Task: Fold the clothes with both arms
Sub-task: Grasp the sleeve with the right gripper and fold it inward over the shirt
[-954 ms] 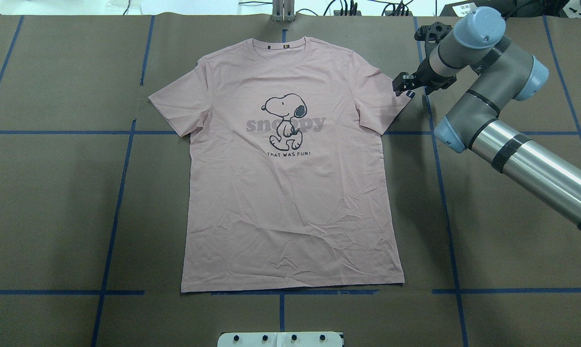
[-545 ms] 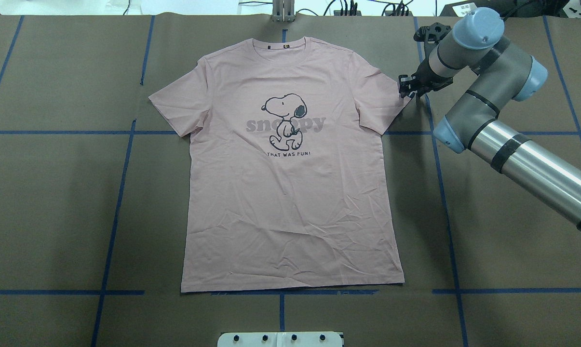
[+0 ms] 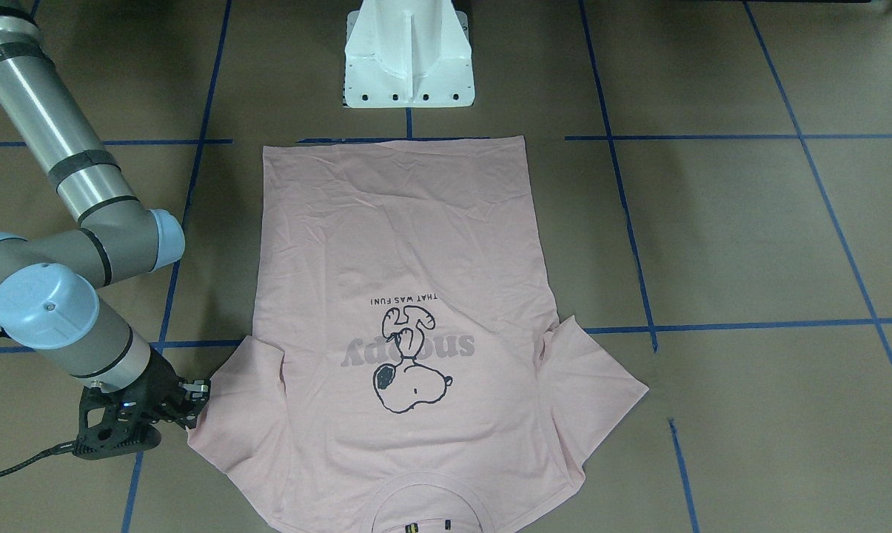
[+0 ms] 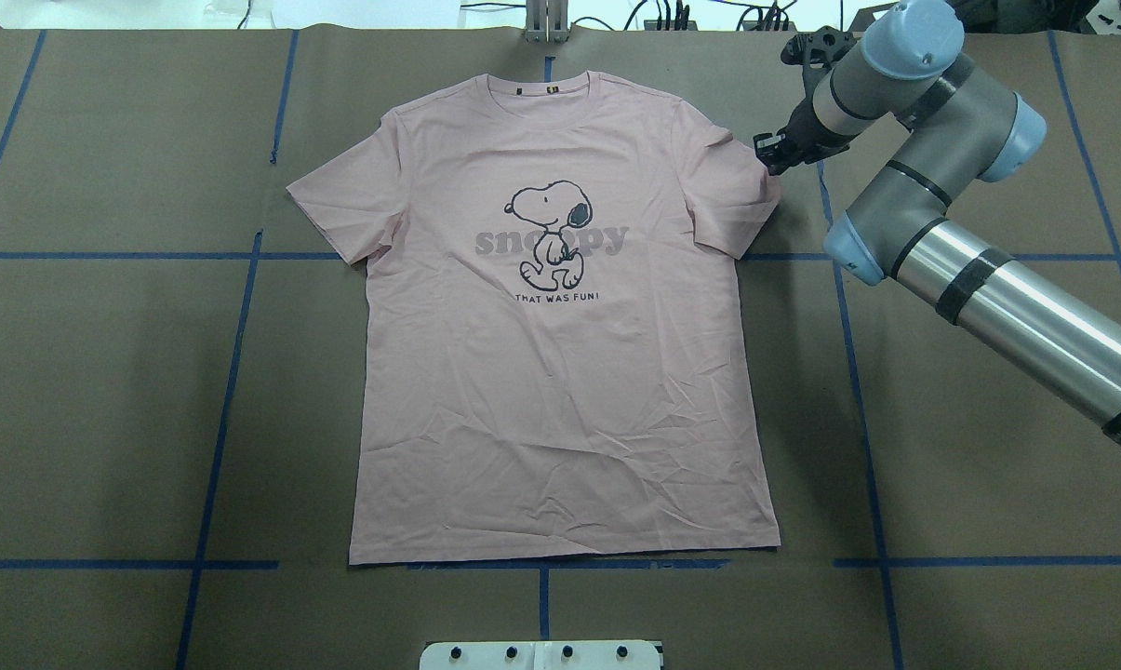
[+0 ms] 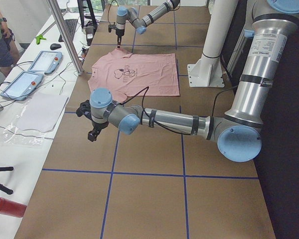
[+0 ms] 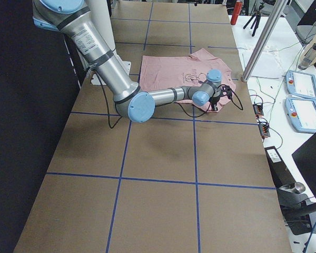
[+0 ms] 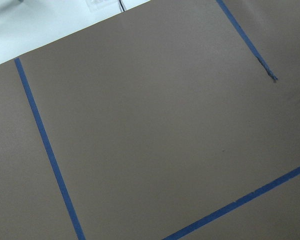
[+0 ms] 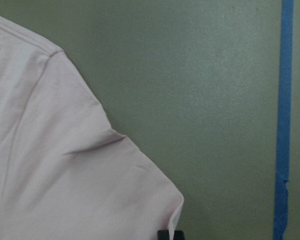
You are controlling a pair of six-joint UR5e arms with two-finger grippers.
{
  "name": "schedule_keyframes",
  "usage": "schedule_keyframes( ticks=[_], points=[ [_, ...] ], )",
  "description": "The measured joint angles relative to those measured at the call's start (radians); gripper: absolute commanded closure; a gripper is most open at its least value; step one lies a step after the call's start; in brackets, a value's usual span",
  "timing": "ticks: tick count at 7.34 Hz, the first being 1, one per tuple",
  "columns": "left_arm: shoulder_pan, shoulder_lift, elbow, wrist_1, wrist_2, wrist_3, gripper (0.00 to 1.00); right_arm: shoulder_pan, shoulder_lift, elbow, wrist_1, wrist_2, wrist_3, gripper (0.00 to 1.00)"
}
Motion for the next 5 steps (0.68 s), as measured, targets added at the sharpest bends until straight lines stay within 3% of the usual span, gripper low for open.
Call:
schedule_keyframes(
  ticks=[2, 4, 5],
  points=[
    [0.000, 0.000, 0.001, -0.001, 0.000, 0.002, 0.00, -0.027, 0.052, 0.043, -0.003, 0.028, 0.049, 1.00],
    [0.000, 0.001, 0.002, 0.000, 0.000, 0.002, 0.00, -0.079, 0.179, -0.005, -0.045, 0.000, 0.091, 1.00],
    [0.000, 0.002, 0.002, -0.001, 0.000, 0.002, 0.00, -0.102, 0.251, -0.063, -0.063, -0.036, 0.097, 0.59]
  ],
)
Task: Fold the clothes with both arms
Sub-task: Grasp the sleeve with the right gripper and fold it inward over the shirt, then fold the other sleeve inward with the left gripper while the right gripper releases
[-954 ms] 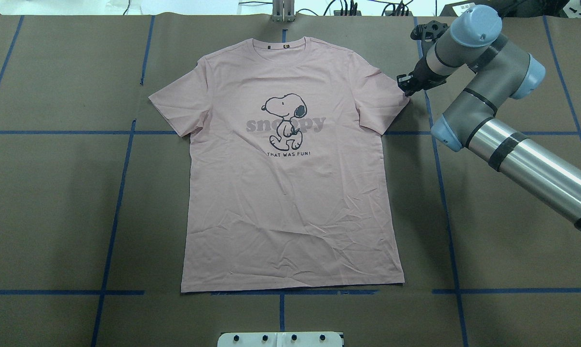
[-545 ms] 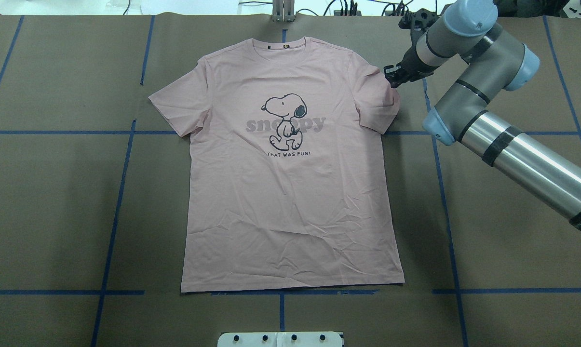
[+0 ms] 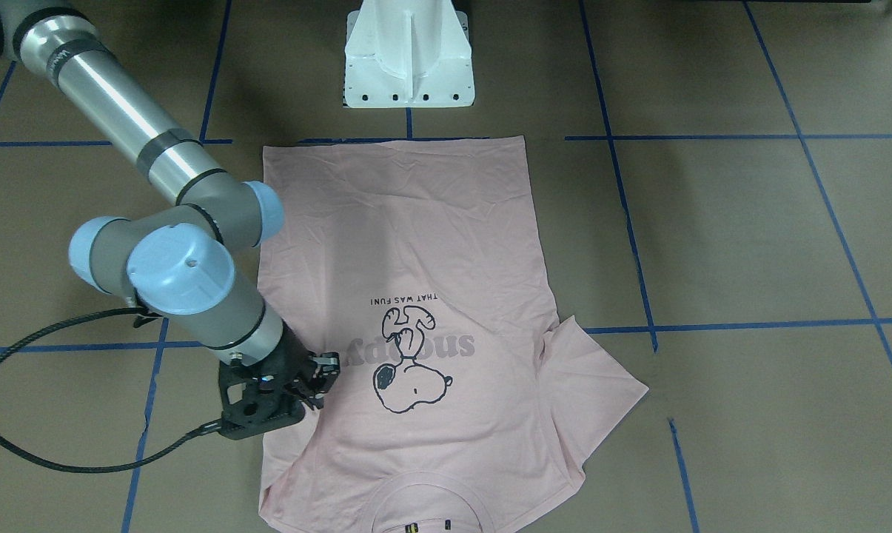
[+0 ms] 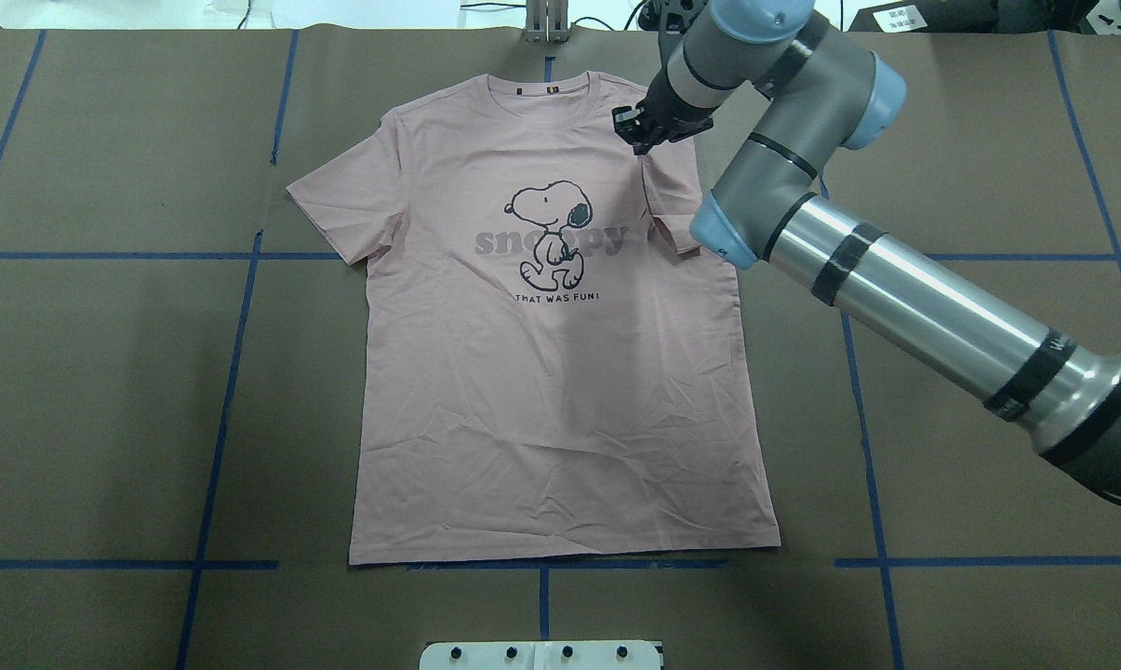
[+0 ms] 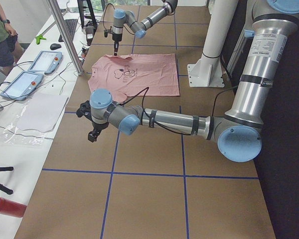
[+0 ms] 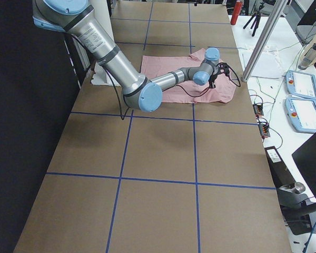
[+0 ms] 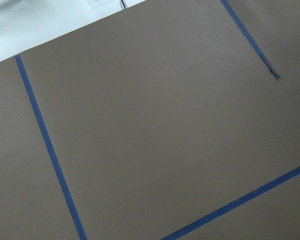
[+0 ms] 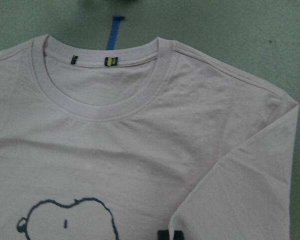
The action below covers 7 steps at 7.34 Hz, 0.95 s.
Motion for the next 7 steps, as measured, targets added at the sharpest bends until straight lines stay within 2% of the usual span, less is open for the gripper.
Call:
schedule_keyframes(
  ticks=[1, 4, 5, 6, 7],
  points=[
    [0.000, -0.001, -0.002, 0.000, 0.000, -0.002, 0.00, -0.012, 0.041, -0.045, -0.007, -0.026, 0.002, 0.01],
    [0.019, -0.049, 0.015, -0.009, 0.010, -0.073, 0.00, -0.019, 0.059, -0.075, -0.010, -0.052, 0.006, 0.00],
    [0.072, -0.089, 0.026, -0.035, 0.048, -0.211, 0.00, -0.019, 0.050, -0.049, -0.026, -0.043, 0.031, 0.00],
    [0.178, -0.131, 0.033, -0.080, 0.145, -0.446, 0.00, -0.017, 0.016, 0.029, -0.093, -0.008, 0.067, 0.00],
    [0.294, -0.166, 0.038, -0.120, 0.254, -0.678, 0.01, -0.010, -0.033, 0.141, -0.216, 0.038, 0.084, 0.00]
  ],
)
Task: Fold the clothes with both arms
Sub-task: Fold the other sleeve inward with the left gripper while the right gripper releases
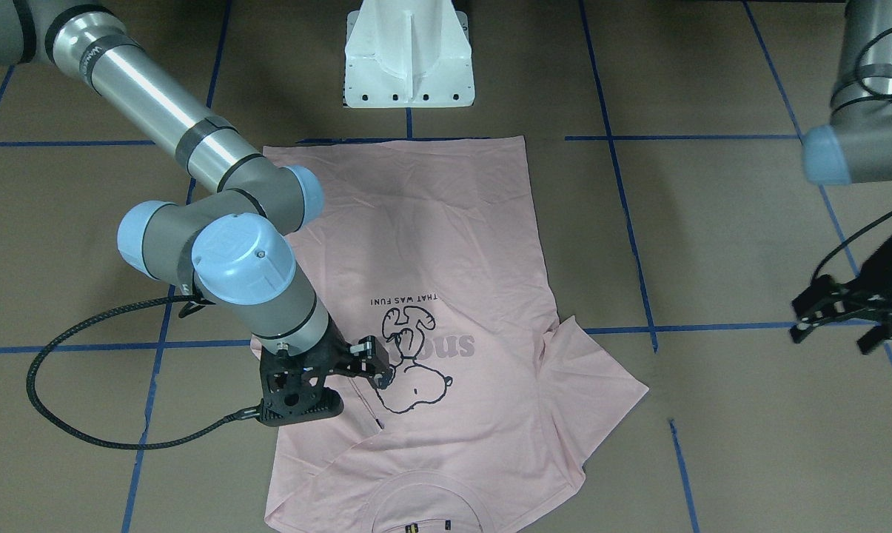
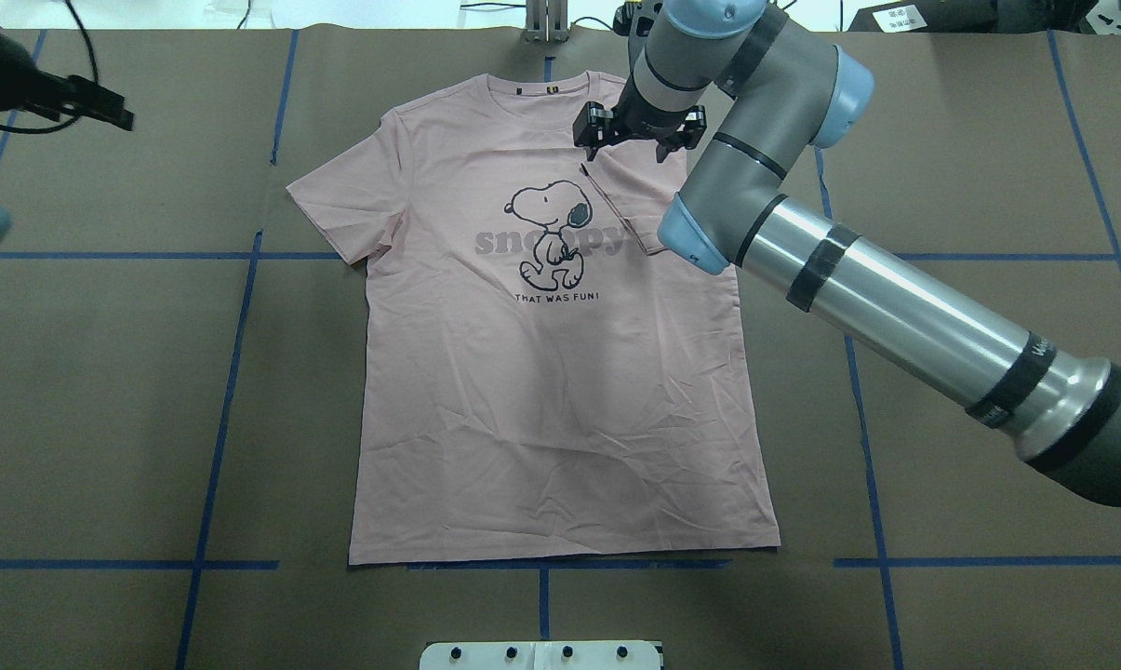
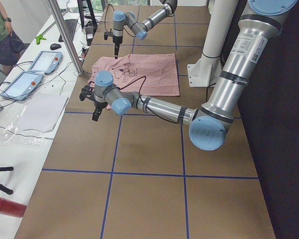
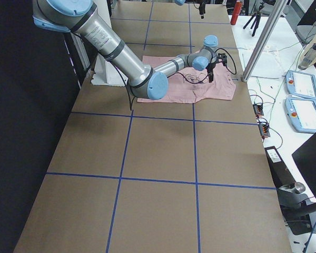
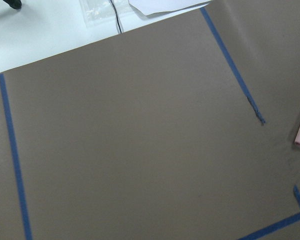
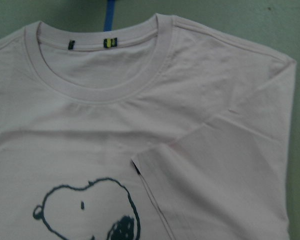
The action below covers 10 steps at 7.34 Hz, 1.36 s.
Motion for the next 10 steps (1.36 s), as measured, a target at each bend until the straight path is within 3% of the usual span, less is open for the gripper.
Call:
schedule_keyframes(
  ticks=[2, 3, 7, 8, 9, 10],
  points=[
    [0.185, -0.096, 0.059, -0.031, 0.186, -0.318, 0.04, 0.026, -0.099, 0.207, -0.237, 0.045, 0.008, 0.00],
    [0.241, -0.143, 0.116, -0.048, 0.252, -0.377, 0.06, 0.036, -0.143, 0.268, -0.281, 0.049, 0.008, 0.00],
    [0.305, -0.202, 0.270, -0.142, 0.330, -0.409, 0.14, 0.039, -0.184, 0.307, -0.297, 0.046, 0.003, 0.00],
    [0.308, -0.209, 0.287, -0.147, 0.341, -0.406, 0.35, 0.038, -0.183, 0.306, -0.295, 0.047, 0.005, 0.00],
    [0.308, -0.211, 0.295, -0.148, 0.347, -0.405, 0.71, 0.037, -0.182, 0.305, -0.295, 0.047, 0.007, 0.00],
    [0.308, -0.212, 0.297, -0.148, 0.349, -0.405, 1.00, 0.037, -0.182, 0.305, -0.294, 0.047, 0.008, 0.00]
  ],
)
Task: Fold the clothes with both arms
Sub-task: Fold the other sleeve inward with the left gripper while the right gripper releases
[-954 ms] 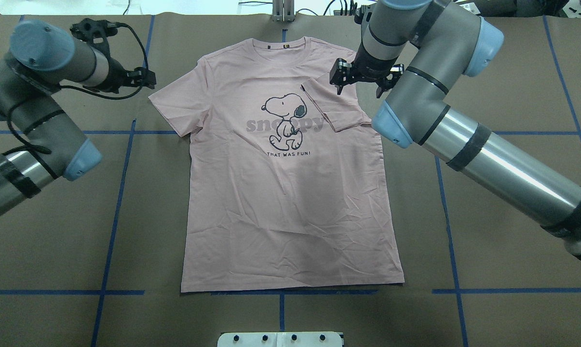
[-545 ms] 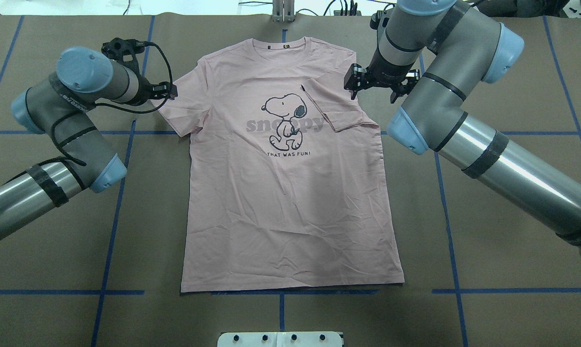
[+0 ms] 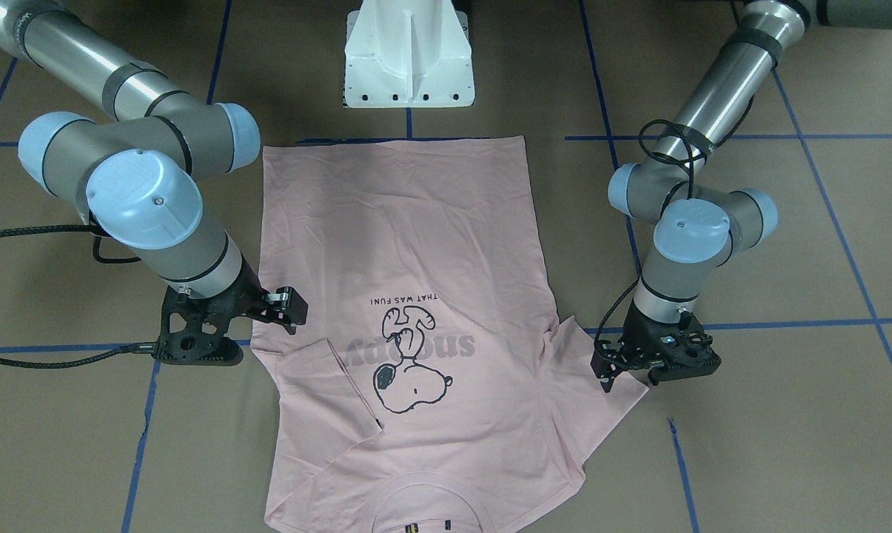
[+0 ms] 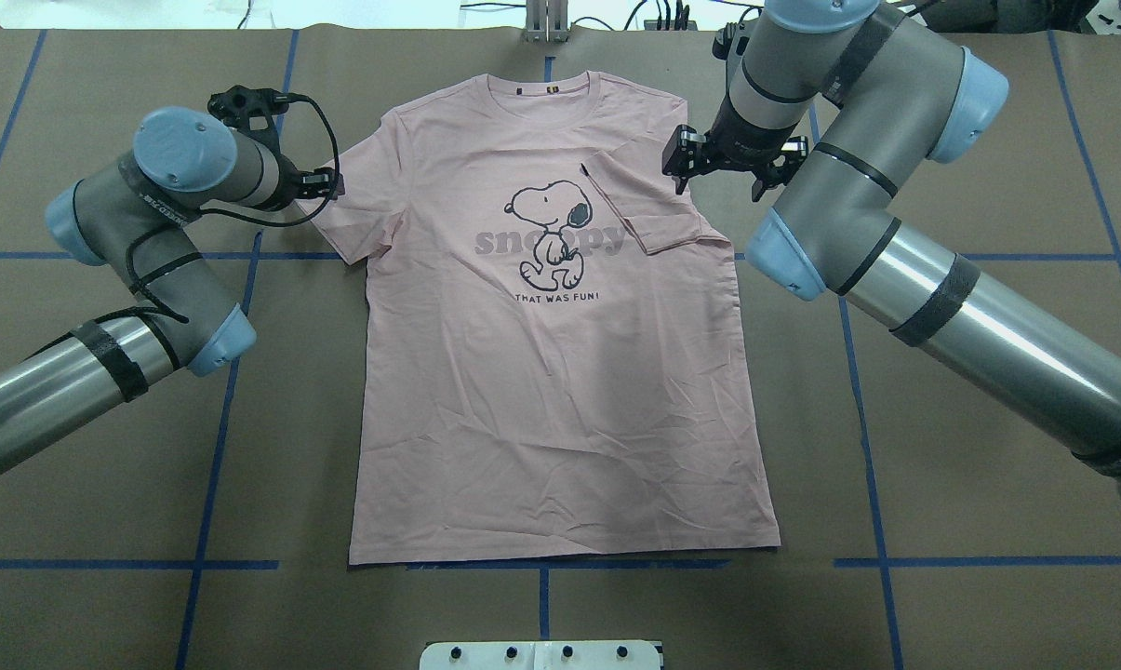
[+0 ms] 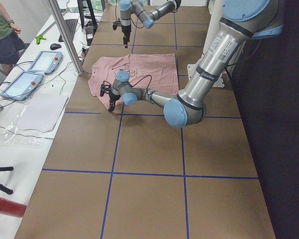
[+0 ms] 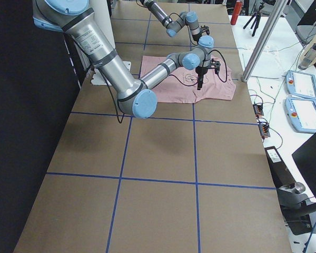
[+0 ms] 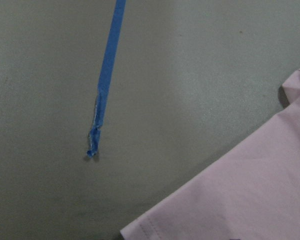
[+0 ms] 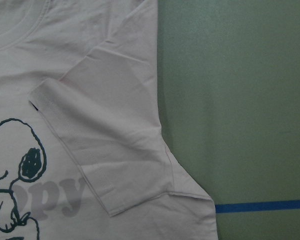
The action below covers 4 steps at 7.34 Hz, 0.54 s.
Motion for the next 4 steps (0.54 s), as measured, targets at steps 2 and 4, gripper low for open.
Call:
schedule_keyframes(
  ticks=[2, 4],
  points=[
    [0.001, -0.004, -0.002, 0.000, -0.002, 0.010, 1.00, 0.000, 0.000, 0.000, 0.000, 0.000, -0.003, 0.00],
    [-0.006, -0.014, -0.010, 0.005, -0.009, 0.035, 1.00, -0.001, -0.002, 0.000, 0.000, -0.001, -0.003, 0.00]
  ],
)
